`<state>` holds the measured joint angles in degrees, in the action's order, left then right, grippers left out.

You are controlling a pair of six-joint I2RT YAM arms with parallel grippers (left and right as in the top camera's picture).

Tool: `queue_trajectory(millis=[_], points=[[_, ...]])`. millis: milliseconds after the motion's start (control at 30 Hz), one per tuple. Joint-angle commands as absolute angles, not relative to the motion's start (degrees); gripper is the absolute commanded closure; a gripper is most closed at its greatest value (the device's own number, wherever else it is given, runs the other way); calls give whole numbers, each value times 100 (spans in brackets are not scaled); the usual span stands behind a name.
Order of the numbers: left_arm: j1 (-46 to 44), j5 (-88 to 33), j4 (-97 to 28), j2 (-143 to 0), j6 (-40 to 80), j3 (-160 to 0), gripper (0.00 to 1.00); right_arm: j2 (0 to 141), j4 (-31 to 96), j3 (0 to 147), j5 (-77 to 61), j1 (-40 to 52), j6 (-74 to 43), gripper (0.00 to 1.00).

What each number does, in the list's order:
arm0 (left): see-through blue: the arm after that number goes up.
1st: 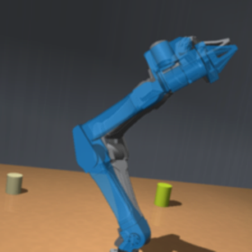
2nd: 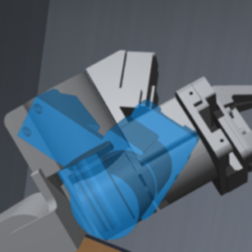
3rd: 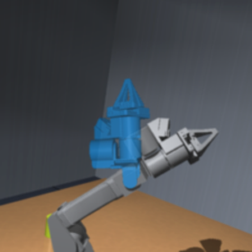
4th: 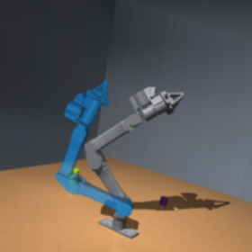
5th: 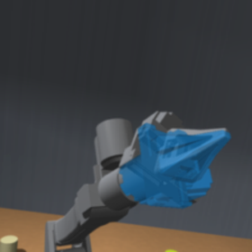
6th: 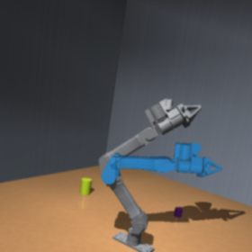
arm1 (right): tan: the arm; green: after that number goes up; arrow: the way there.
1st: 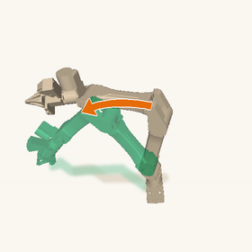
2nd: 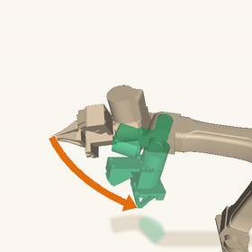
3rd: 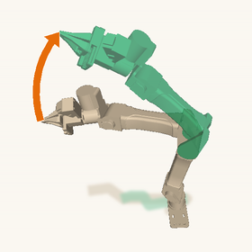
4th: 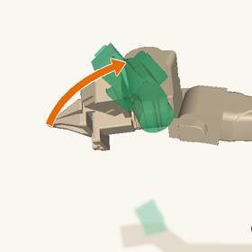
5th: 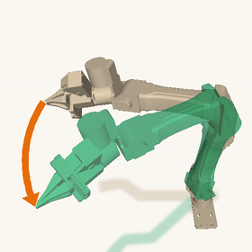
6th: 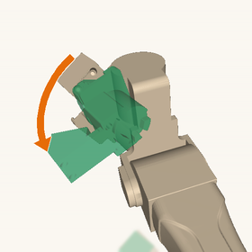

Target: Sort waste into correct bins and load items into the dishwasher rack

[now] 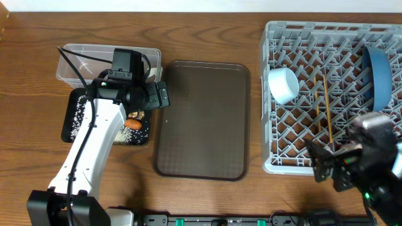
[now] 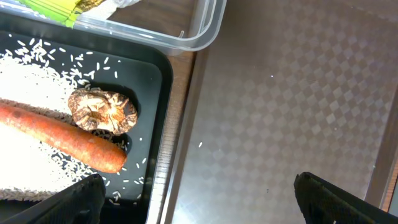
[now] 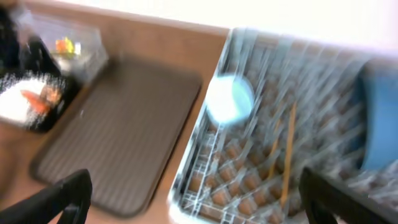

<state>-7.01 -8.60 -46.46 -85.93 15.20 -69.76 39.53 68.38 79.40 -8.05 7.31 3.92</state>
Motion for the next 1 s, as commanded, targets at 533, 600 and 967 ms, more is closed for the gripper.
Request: queue_trajectory(millis=[533, 600, 967], points=[[-681, -836, -4668, -8497, 1514, -6997, 2, 1288, 3365, 3140, -1549, 156, 1120, 1], [-681, -836, -4668, -8497, 1514, -6997, 2, 849, 2897, 2554, -1616, 152, 1120, 1], [-681, -836, -4668, -8497, 1514, -6997, 2, 27, 233, 276, -2043, 78, 1118, 1]])
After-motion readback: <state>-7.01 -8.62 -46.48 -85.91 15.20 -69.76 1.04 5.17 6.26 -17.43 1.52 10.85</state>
